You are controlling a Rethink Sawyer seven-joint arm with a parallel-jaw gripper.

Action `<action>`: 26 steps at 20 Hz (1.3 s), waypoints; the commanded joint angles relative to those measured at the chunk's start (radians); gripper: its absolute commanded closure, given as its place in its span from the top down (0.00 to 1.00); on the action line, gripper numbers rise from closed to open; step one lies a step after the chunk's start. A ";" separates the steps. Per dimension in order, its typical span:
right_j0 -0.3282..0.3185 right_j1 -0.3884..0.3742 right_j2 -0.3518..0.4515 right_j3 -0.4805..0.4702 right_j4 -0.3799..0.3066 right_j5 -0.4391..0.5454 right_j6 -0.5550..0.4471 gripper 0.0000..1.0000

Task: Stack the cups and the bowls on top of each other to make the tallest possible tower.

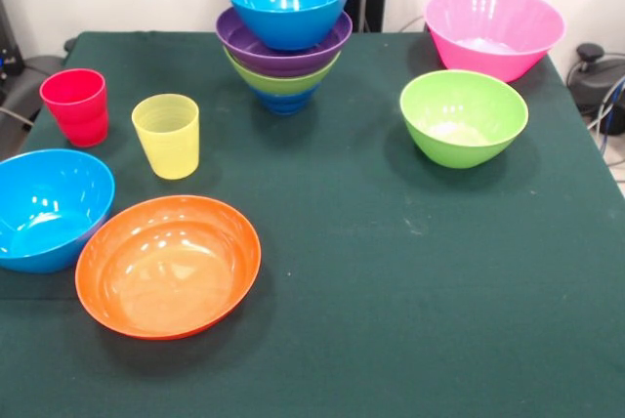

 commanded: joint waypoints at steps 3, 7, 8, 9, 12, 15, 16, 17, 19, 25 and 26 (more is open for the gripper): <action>0.025 0.038 0.039 -0.085 -0.049 0.094 -0.144 0.00; 0.033 0.041 0.036 -0.093 -0.052 0.095 -0.143 0.00; 0.036 0.042 0.034 -0.095 -0.053 0.095 -0.143 0.00; 0.039 0.040 0.031 -0.095 -0.056 0.089 -0.138 0.00; 0.052 0.032 0.018 -0.094 -0.071 0.061 -0.116 1.00; 0.053 0.031 0.030 -0.102 -0.048 0.094 -0.131 1.00; 0.054 0.026 0.037 -0.103 -0.041 0.100 -0.134 1.00; 0.054 0.019 0.041 -0.098 -0.038 0.097 -0.131 1.00; 0.058 0.017 0.036 -0.095 -0.042 0.085 -0.120 1.00; 0.076 0.010 0.028 -0.092 -0.042 0.071 -0.100 1.00; 0.077 0.008 0.028 -0.092 -0.041 0.071 -0.100 1.00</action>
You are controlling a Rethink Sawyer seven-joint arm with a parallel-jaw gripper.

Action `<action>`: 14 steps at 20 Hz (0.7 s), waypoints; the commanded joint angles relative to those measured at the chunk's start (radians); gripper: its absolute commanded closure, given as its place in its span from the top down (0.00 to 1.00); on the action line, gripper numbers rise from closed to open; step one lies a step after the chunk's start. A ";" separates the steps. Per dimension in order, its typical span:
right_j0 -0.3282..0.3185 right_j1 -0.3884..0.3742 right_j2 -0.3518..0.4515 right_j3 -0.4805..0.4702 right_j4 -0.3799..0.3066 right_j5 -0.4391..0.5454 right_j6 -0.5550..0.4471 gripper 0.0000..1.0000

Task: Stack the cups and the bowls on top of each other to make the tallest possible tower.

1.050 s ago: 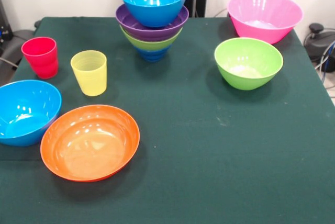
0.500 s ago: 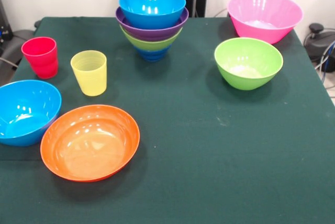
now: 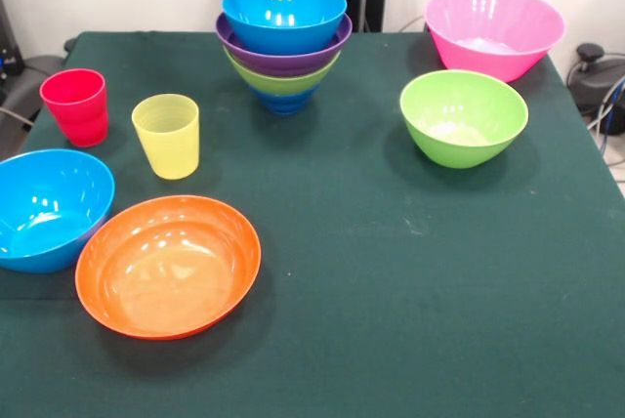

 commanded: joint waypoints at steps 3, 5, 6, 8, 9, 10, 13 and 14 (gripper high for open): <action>0.067 0.007 0.026 -0.083 -0.037 0.068 -0.095 1.00; 0.069 -0.004 0.036 -0.080 -0.020 0.077 -0.093 1.00; 0.069 -0.014 0.046 -0.078 -0.005 0.086 -0.095 1.00; 0.070 -0.038 0.070 -0.073 0.030 0.110 -0.095 1.00; 0.071 -0.050 0.082 -0.069 0.048 0.120 -0.094 1.00; 0.073 -0.060 0.091 -0.068 0.062 0.129 -0.095 1.00; 0.086 -0.080 0.108 -0.074 0.096 0.153 -0.094 1.00; 0.089 -0.085 0.111 -0.074 0.104 0.158 -0.093 1.00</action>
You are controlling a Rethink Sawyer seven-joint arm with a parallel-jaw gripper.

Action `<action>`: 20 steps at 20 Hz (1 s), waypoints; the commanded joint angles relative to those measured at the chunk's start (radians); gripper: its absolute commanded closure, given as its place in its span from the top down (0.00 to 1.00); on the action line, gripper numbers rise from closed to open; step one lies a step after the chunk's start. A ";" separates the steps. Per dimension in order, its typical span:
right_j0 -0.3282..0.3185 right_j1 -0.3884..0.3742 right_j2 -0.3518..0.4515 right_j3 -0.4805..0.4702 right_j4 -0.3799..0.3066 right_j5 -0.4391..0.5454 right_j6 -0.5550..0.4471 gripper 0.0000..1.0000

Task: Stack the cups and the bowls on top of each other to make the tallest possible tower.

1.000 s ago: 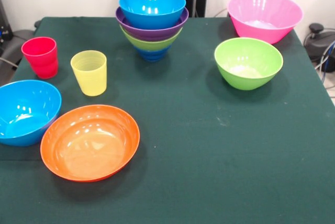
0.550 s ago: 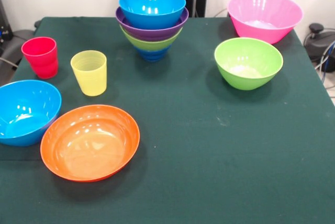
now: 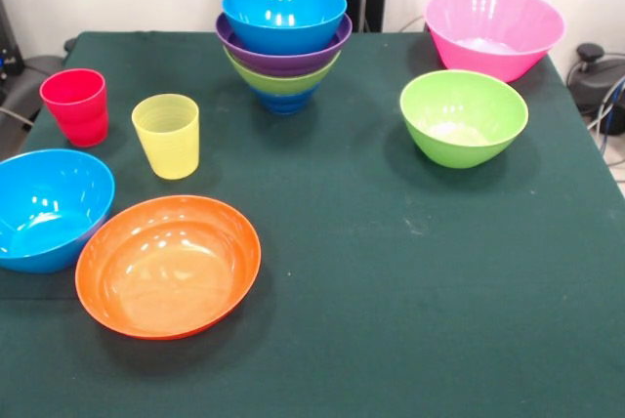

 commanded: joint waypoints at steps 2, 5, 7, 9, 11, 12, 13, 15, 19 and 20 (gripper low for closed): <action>0.087 -0.051 0.084 -0.078 0.070 0.144 -0.092 1.00; 0.091 -0.058 0.089 -0.078 0.083 0.152 -0.090 1.00; 0.093 -0.064 0.093 -0.079 0.094 0.159 -0.092 1.00; 0.096 -0.068 0.093 -0.081 0.102 0.162 -0.094 1.00; 0.104 -0.068 0.087 -0.086 0.101 0.158 -0.093 1.00; 0.110 -0.066 0.081 -0.094 0.098 0.156 -0.092 1.00; 0.115 -0.062 0.076 -0.101 0.097 0.158 -0.093 1.00; 0.128 -0.055 0.065 -0.119 0.097 0.169 -0.094 1.00; 0.134 -0.066 0.075 -0.134 0.121 0.197 -0.104 1.00; 0.136 -0.068 0.080 -0.142 0.134 0.210 -0.107 1.00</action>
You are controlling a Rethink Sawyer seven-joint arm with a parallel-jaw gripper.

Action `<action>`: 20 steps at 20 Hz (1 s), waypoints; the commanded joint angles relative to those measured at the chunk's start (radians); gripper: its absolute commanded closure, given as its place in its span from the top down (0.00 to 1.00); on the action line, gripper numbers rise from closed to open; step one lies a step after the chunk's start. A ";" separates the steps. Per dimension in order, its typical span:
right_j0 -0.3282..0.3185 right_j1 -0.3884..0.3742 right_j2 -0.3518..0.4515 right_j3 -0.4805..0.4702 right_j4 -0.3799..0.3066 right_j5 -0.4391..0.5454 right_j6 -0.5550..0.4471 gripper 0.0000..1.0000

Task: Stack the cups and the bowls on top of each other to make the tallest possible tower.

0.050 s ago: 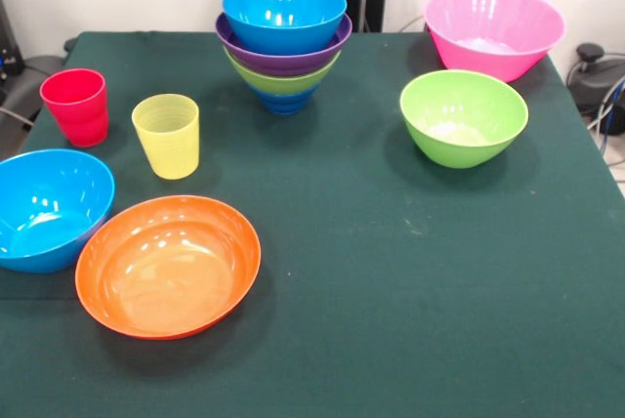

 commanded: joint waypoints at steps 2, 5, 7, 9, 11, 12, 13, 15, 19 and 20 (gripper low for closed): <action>0.074 0.013 0.035 -0.112 0.059 0.193 -0.108 1.00; 0.100 0.015 0.023 -0.145 0.069 0.211 -0.103 1.00; 0.110 0.011 0.021 -0.155 0.072 0.221 -0.098 1.00; 0.118 0.002 0.021 -0.160 0.079 0.230 -0.095 1.00; 0.132 0.003 0.013 -0.178 0.079 0.238 -0.091 1.00; 0.141 0.004 0.007 -0.187 0.077 0.241 -0.087 1.00; 0.153 0.005 -0.004 -0.196 0.074 0.241 -0.078 1.00; 0.184 0.013 -0.032 -0.219 0.061 0.237 -0.054 1.00; 0.240 0.046 -0.085 -0.261 0.032 0.221 -0.025 1.00; 0.248 0.052 -0.094 -0.267 0.027 0.215 -0.025 1.00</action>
